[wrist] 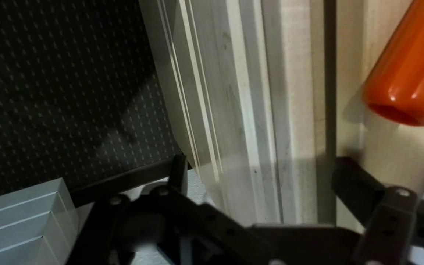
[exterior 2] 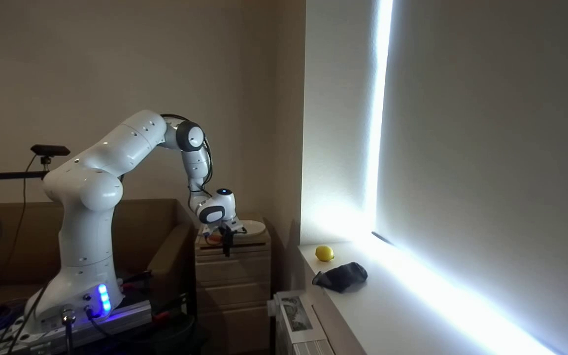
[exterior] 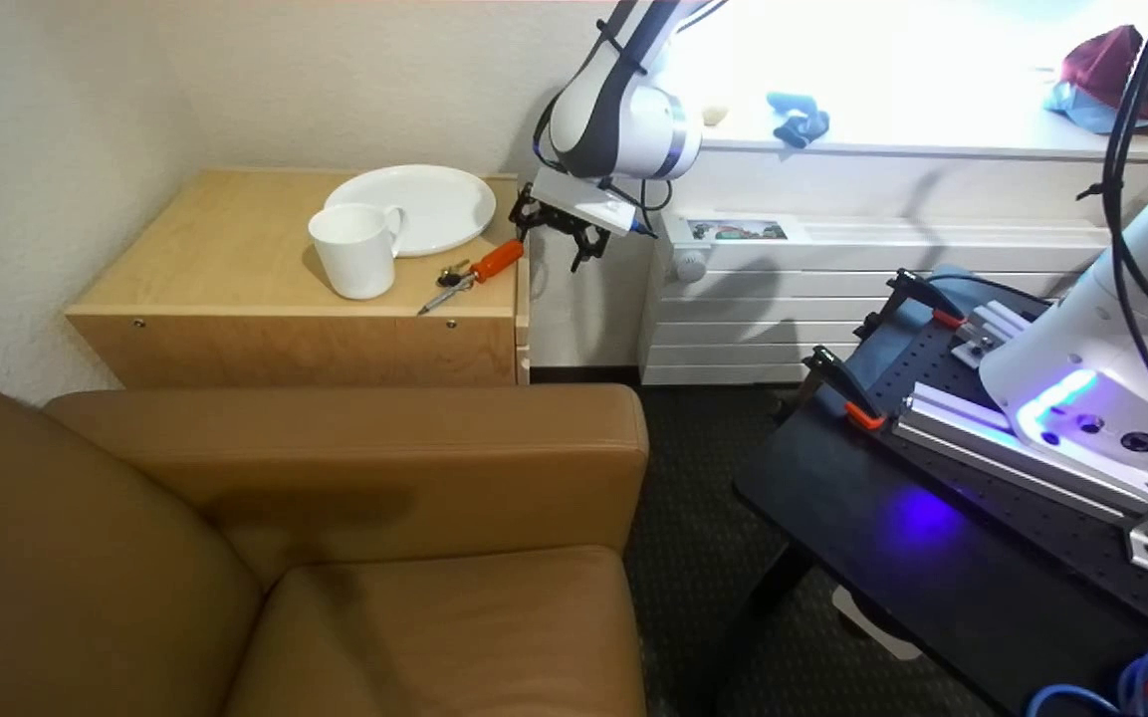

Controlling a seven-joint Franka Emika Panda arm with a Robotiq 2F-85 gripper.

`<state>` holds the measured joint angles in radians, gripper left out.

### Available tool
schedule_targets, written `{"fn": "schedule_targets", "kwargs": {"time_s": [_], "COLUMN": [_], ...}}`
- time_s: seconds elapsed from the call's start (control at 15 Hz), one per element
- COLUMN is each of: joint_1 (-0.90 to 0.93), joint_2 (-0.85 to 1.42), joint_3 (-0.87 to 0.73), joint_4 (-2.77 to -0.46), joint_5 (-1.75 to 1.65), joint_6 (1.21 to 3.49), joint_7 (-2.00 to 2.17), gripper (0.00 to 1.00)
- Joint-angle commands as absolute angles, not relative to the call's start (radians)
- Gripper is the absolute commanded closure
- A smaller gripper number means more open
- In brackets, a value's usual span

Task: Open the topmost drawer

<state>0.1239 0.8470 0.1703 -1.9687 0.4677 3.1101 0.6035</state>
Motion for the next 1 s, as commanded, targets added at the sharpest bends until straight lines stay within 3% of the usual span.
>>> {"fn": "schedule_targets", "kwargs": {"time_s": [0.0, 0.93], "joint_1": [0.150, 0.160], "joint_2": [0.884, 0.934], "joint_3": [0.166, 0.146], "joint_4": [-1.983, -1.930], "joint_5": [0.460, 0.481], "joint_6": [3.235, 3.229], "joint_7": [0.552, 0.554], "gripper": [0.00, 0.00]}}
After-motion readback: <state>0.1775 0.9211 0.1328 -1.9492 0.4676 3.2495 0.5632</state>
